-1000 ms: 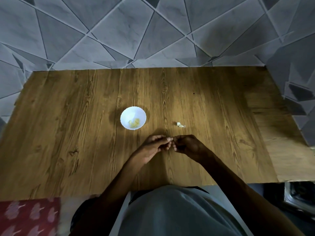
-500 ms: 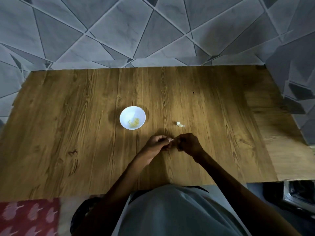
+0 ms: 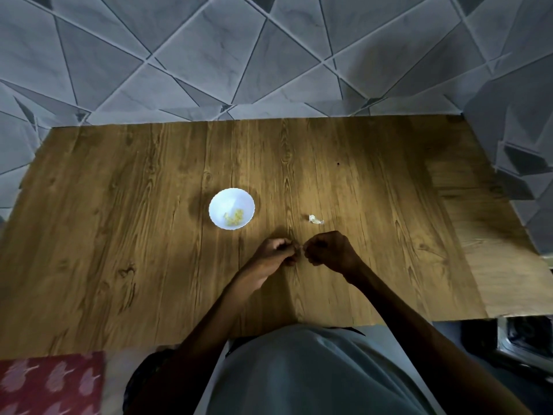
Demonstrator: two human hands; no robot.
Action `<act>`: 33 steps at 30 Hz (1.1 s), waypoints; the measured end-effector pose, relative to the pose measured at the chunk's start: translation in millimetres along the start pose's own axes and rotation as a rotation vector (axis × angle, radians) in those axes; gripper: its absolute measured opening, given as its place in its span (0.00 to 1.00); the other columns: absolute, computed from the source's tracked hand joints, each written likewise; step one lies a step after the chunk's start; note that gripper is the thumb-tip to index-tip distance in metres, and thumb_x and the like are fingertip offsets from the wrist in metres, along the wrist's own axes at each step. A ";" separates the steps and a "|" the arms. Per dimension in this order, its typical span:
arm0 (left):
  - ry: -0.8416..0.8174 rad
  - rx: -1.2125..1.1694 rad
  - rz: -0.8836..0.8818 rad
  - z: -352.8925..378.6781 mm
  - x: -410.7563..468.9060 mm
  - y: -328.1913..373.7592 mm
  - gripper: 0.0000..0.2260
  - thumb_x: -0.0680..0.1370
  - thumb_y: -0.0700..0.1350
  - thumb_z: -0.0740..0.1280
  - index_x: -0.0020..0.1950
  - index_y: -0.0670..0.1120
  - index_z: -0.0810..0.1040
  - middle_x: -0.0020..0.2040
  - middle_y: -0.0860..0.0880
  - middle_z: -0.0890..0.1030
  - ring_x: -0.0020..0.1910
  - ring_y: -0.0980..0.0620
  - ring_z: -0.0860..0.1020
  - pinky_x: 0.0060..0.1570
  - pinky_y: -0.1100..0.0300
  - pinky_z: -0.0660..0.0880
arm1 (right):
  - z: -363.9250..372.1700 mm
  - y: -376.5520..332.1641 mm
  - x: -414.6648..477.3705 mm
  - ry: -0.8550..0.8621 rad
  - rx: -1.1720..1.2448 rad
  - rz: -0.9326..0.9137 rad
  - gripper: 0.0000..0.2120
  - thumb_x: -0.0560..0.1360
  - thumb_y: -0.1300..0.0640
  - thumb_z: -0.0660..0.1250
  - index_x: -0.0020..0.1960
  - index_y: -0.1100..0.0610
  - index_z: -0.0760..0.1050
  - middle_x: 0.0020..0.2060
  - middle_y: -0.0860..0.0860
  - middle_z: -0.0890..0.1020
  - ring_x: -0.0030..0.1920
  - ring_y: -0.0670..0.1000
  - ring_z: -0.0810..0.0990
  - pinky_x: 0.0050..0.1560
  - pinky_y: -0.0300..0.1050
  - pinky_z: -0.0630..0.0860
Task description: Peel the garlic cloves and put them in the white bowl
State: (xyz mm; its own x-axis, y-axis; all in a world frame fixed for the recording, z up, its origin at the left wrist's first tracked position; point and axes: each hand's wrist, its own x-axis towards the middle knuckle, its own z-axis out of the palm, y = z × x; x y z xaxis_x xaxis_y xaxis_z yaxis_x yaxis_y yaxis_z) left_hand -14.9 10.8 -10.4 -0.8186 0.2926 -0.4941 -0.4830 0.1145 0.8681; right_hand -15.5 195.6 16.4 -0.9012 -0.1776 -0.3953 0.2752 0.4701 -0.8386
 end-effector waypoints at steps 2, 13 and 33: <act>-0.006 -0.019 0.021 0.3 -0.7 1.6 0.06 0.81 0.41 0.64 0.51 0.45 0.81 0.40 0.52 0.83 0.42 0.57 0.80 0.45 0.62 0.75 | -2.0 -2.8 -1.4 -0.062 0.120 0.045 0.07 0.79 0.63 0.66 0.51 0.64 0.81 0.43 0.60 0.84 0.43 0.54 0.84 0.44 0.44 0.82; -0.134 -0.400 -0.011 -1.5 -6.8 14.1 0.06 0.80 0.37 0.63 0.51 0.39 0.80 0.40 0.46 0.80 0.39 0.55 0.78 0.41 0.64 0.76 | -11.4 -7.8 -0.5 -0.293 0.578 0.170 0.09 0.80 0.61 0.63 0.52 0.65 0.80 0.40 0.56 0.81 0.41 0.50 0.80 0.44 0.42 0.78; 0.124 0.301 0.232 1.1 0.5 7.4 0.05 0.78 0.44 0.68 0.52 0.45 0.82 0.45 0.50 0.84 0.44 0.56 0.82 0.46 0.62 0.79 | -4.2 -0.8 -1.5 -0.071 0.432 0.154 0.09 0.78 0.59 0.68 0.52 0.66 0.82 0.44 0.60 0.85 0.43 0.54 0.84 0.46 0.45 0.80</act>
State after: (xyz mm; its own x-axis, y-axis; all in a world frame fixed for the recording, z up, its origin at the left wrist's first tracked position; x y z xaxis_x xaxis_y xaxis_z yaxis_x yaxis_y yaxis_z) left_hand -18.6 12.8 -4.2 -0.9354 0.2288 -0.2697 -0.1836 0.3378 0.9232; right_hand -15.7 199.1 19.3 -0.8178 -0.2003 -0.5395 0.5317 0.0954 -0.8415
